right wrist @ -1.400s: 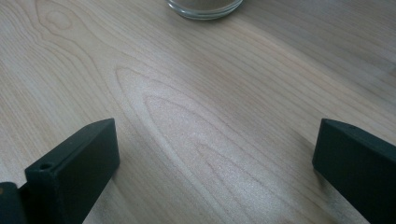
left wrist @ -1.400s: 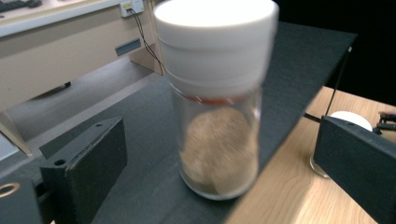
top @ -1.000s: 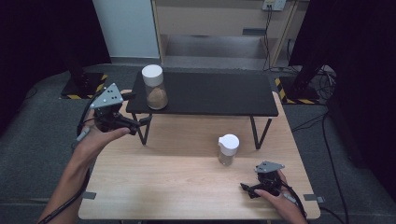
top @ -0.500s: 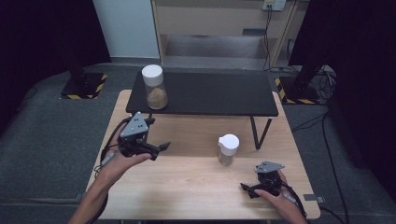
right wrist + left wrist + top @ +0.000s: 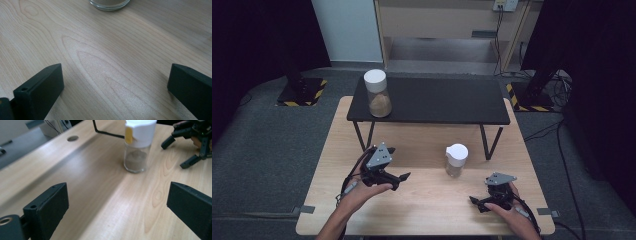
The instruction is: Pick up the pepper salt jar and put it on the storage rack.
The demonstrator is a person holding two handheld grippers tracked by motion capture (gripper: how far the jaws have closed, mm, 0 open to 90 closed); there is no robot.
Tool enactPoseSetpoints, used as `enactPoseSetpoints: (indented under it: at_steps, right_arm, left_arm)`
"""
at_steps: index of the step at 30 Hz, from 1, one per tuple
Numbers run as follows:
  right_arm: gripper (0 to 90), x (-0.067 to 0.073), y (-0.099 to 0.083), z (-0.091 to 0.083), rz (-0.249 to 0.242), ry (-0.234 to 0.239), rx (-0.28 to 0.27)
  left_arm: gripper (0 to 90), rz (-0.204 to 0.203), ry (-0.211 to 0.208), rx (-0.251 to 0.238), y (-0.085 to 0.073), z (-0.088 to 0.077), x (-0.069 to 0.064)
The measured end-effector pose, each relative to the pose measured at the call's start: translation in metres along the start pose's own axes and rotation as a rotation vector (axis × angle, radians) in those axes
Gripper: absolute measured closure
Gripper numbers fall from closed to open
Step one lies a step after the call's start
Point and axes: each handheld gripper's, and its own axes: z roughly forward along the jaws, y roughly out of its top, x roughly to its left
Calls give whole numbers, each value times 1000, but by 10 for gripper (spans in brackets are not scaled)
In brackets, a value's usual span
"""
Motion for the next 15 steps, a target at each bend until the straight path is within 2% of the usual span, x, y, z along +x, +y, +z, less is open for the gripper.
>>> enactPoseSetpoints:
  at_steps: [3,8,11,15]
  right_arm:
    - [12,0,0,0,0,0,0]
    - [12,0,0,0,0,0,0]
    - [12,0,0,0,0,0,0]
    - [12,0,0,0,0,0,0]
  left_arm:
    - [25,-10,-9,1,-7,2,-5]
    - [24,-33,1,12,-18,3,-10]
    - [22,-67,-27,28,-29,3,-3]
    - [22,-93,6,71,-43,1,-1]
